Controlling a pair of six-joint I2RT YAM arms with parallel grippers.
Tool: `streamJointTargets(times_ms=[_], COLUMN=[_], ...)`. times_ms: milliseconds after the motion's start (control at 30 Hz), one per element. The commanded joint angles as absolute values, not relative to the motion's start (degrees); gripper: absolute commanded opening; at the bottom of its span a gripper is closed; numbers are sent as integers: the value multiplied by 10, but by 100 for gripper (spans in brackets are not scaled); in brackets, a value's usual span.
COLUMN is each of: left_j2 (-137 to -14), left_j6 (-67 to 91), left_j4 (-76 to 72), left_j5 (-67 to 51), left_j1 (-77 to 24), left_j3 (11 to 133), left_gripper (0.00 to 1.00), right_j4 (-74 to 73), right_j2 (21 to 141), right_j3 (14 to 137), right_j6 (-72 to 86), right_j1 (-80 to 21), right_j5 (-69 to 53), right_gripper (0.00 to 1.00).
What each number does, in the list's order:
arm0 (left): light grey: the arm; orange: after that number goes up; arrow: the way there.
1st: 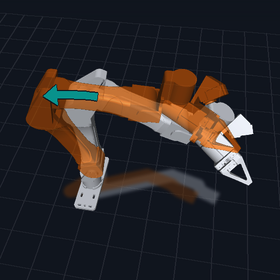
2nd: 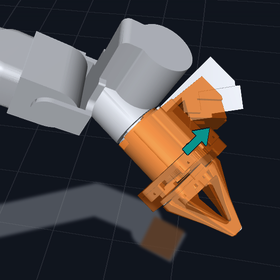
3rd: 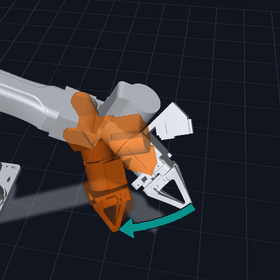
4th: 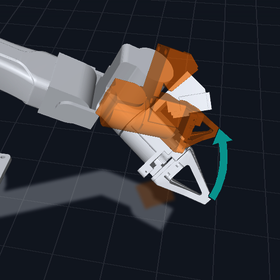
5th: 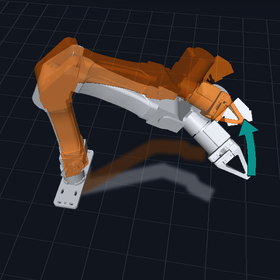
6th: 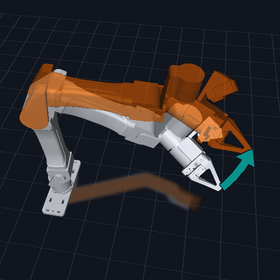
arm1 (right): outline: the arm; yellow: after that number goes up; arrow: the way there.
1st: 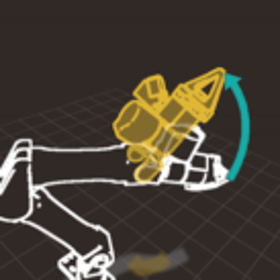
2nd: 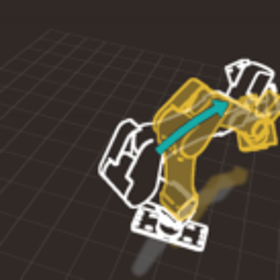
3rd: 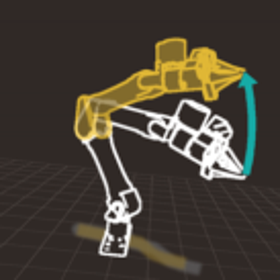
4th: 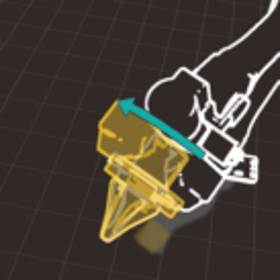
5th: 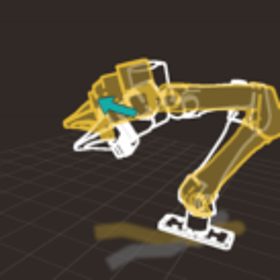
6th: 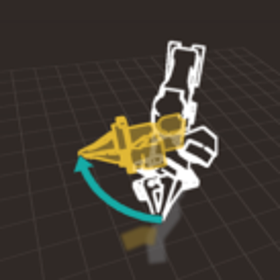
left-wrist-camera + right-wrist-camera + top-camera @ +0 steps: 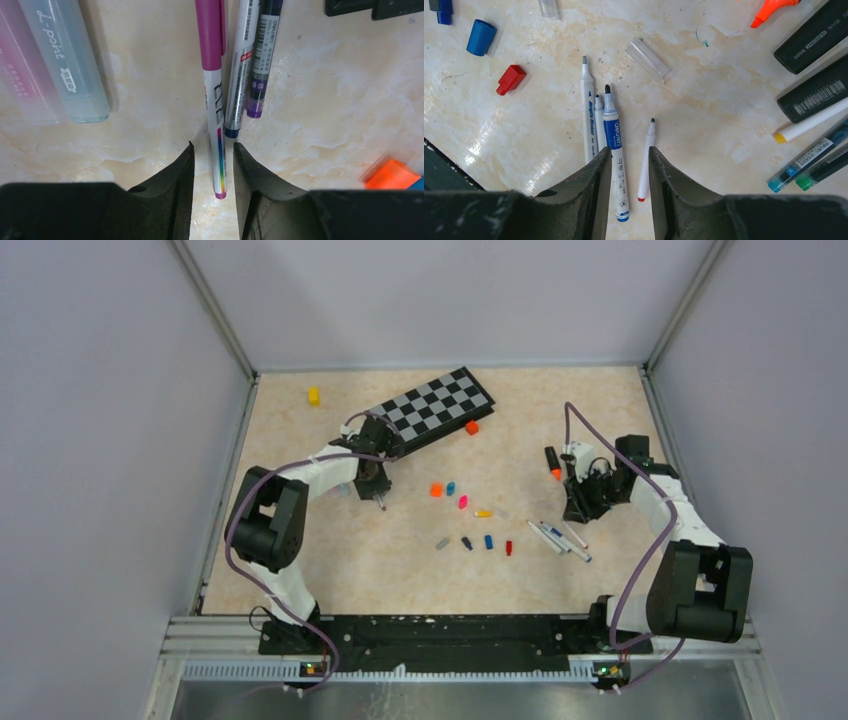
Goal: Open the pen caps
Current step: Pick up the pen from the center of the board.
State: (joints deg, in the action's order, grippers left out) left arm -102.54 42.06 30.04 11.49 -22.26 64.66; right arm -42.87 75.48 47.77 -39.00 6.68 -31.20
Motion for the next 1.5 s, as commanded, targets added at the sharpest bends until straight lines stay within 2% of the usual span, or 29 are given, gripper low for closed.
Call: streamJointTargets(times_ms=[0,600,733,1000,1033,1233,1367,1467], left_j2=[-997,-1033,-1046,-980,-928,-805,-704,-660], left_j6=[409,372,359,347,335,286,246,262], left_j4=[316,325,322,300,269,173,58,-94], left_j5=[115,141,129,128,110,32,-103,-242], left_j1=[-219,-205,-202,-201,-201,-201,-201,-202], left_j3=[624,625,628,606,589,534,463,407], left_gripper=[37,20,10,2,0,0,0,0], right_j4=[-424,-427,-428,-438,-437,-421,-413,-385], right_j2=[753,751,750,729,699,640,632,654], right_j3=[492,493,493,497,501,512,517,519], right_j6=[-400,-403,-403,-417,-424,-454,-474,-427], right_j1=[73,73,73,73,73,65,61,42], right_j5=[-326,-331,-332,-371,-414,-536,-672,-771], right_gripper=[32,32,32,32,32,34,55,59])
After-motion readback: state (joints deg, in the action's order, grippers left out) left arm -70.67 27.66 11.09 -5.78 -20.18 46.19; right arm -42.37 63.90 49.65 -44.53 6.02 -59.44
